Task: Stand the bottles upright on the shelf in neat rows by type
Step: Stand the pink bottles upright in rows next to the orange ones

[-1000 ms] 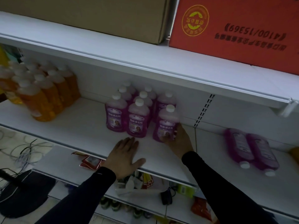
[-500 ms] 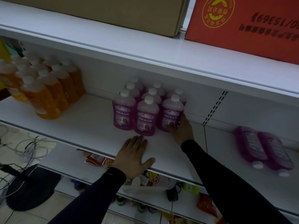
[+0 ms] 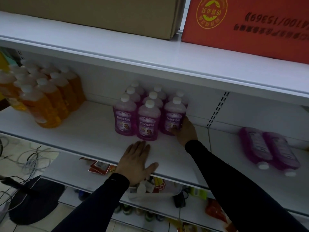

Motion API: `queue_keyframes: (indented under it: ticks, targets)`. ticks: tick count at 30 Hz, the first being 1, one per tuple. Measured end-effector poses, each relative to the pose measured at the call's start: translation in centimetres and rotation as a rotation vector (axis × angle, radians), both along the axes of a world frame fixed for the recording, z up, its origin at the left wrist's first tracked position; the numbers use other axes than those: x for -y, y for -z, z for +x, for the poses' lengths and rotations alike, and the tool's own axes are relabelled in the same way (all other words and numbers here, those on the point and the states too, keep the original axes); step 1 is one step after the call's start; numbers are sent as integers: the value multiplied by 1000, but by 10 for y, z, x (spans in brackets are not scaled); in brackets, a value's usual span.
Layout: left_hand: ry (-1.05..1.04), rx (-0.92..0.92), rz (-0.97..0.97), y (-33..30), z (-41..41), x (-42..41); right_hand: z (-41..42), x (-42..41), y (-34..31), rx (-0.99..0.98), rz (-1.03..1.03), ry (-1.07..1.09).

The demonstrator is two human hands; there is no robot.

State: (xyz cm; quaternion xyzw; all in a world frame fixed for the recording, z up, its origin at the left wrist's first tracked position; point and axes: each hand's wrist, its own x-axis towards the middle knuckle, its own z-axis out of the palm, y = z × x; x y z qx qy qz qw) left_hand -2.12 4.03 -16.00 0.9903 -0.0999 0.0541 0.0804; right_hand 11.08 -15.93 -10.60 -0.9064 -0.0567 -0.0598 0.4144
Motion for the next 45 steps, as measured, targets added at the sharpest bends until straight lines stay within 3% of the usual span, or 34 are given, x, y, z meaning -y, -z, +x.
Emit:
queue_keyframes:
  ticks: [12, 18, 21, 24, 33, 38, 42, 45]
  targets:
    - [-14, -90, -15, -2, 3, -1, -22, 43, -2, -191, 72, 60]
    - [112, -148, -118, -20, 7, 27, -37, 136, -1, 191, -360, 362]
    - [186, -150, -156, -33, 17, 62, -47, 195, 4, 27, -620, 512]
    - [249, -173, -163, -46, 31, 98, -65, 227, 17, -80, -712, 512]
    - [401, -174, -167, -61, 55, 181, -111, 234, 24, 301, -439, 324]
    - [461, -175, -133, -64, 63, 220, -109, 235, 21, -61, -259, 308]
    - [486, -117, -99, -66, 69, 230, -109, 229, 12, -78, -200, 254]
    - [478, -56, -105, -67, 74, 229, -115, 239, -17, -52, -158, 54]
